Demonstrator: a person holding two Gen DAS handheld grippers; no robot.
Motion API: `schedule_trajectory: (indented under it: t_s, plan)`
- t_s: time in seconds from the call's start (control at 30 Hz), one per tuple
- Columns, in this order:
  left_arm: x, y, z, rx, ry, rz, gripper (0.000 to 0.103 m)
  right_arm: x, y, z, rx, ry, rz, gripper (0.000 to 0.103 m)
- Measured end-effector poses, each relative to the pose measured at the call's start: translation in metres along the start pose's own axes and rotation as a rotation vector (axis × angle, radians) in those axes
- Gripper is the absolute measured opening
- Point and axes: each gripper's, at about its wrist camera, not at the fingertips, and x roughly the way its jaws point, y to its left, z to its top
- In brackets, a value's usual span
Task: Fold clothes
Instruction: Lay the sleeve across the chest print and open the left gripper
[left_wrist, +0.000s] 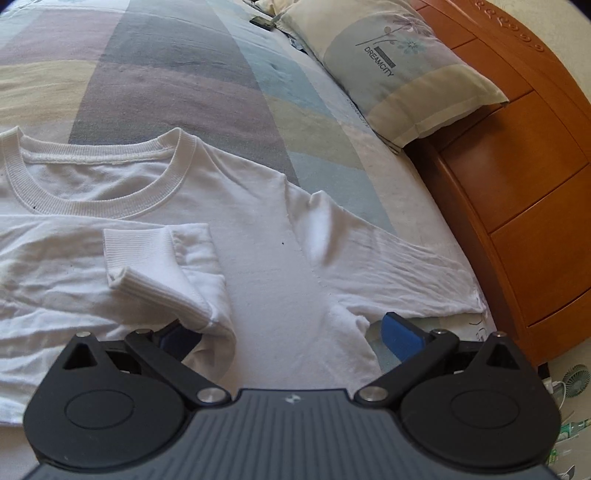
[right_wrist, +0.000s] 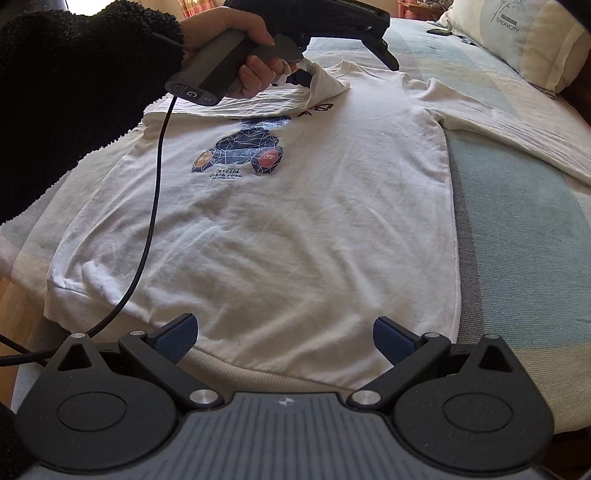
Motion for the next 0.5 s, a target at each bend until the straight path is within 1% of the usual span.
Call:
schedule_trajectory:
  t_s: [0.1, 0.17, 0.23, 0.27, 0.33, 0.4, 0.5]
  plan:
    - [-0.011, 0.02, 0.0, -0.095, -0.06, 0.002, 0.102, 0.0, -0.001, 0.001, 0.005, -0.005, 0.004, 0.103]
    - [-0.011, 0.035, 0.003, -0.184, -0.071, 0.003, 0.102, 0.001, 0.0, 0.001, 0.004, -0.005, 0.004, 0.103]
    - [-0.008, 0.041, 0.007, -0.221, -0.088, 0.008, 0.102, 0.001, 0.001, 0.001, 0.003, -0.005, 0.003, 0.103]
    - [-0.007, 0.04, 0.009, -0.224, -0.101, 0.014, 0.102, 0.001, 0.001, 0.001, 0.003, -0.005, 0.001, 0.103]
    - [-0.005, 0.03, 0.013, -0.196, -0.132, 0.003, 0.102, 0.0, 0.001, 0.001, 0.002, -0.003, -0.002, 0.103]
    - [-0.002, 0.017, 0.017, -0.166, -0.141, -0.032, 0.102, 0.0, 0.001, 0.001, 0.001, 0.0, -0.011, 0.103]
    - [0.001, -0.007, 0.021, -0.101, -0.13, -0.094, 0.102, -0.001, 0.0, 0.001, 0.002, 0.003, -0.02, 0.103]
